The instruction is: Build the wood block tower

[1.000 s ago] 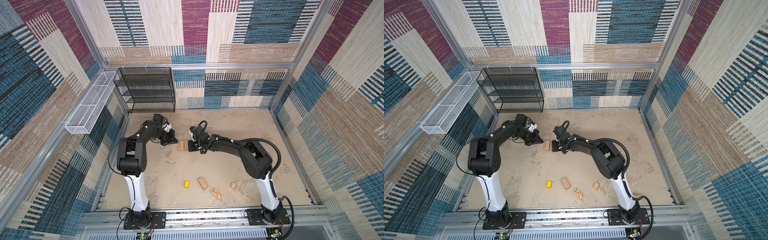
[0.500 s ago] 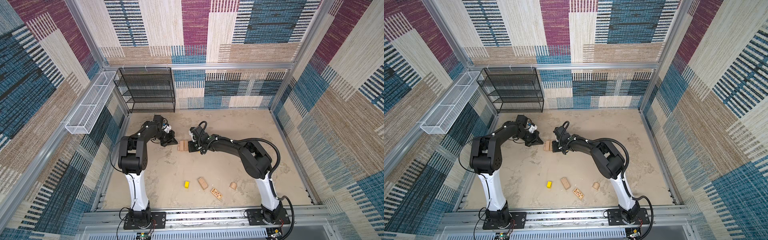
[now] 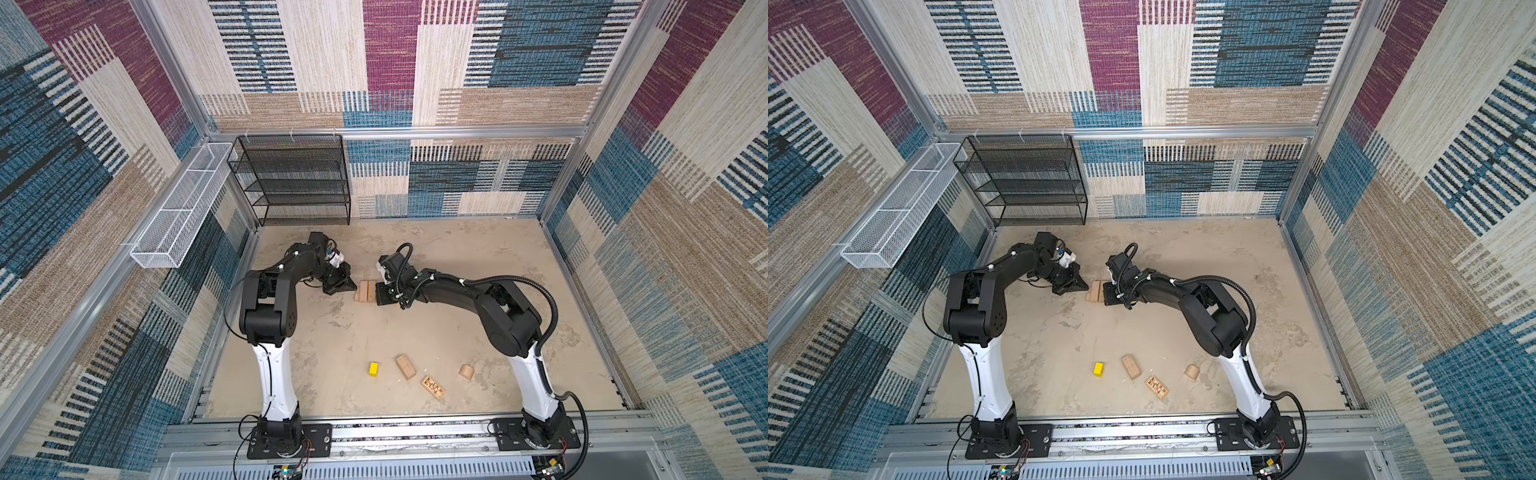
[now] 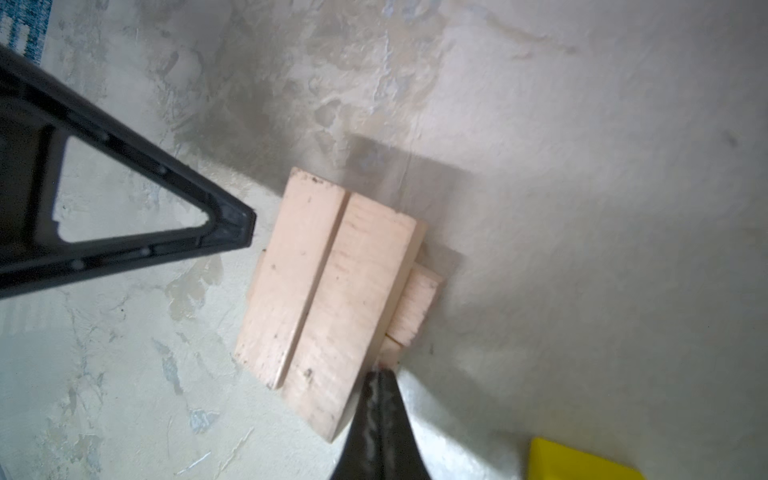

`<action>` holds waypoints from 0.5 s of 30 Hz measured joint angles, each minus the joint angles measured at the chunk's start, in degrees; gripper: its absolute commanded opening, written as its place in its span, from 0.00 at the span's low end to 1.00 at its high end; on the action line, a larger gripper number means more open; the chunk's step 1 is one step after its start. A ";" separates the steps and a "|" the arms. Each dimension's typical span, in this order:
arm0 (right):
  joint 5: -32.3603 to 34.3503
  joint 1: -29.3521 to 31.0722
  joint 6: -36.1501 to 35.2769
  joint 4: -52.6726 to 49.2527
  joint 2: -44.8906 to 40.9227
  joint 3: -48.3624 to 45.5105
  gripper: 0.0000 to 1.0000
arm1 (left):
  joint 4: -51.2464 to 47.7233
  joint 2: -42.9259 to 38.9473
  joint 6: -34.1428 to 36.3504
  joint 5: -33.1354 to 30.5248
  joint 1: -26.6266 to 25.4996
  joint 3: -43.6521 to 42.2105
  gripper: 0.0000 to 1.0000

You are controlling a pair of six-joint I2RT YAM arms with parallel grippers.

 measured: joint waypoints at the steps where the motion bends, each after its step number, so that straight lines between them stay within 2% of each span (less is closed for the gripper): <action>1: 0.02 0.00 0.00 -0.02 0.00 0.00 0.02 | 0.00 0.02 -0.02 0.00 -0.02 0.00 0.00; 5: 1.25 0.00 -0.02 -0.68 -0.35 -0.02 0.02 | 0.00 0.00 -0.17 -0.35 -0.02 0.00 0.00; 12: 2.93 0.00 -0.22 -0.83 -0.98 -0.02 0.03 | 0.07 -2.93 -1.73 -7.74 0.52 -1.99 0.00; 15: 3.04 -0.02 -0.22 -0.85 -1.09 0.00 0.03 | 0.20 -2.64 -2.84 -8.92 0.68 -2.93 0.00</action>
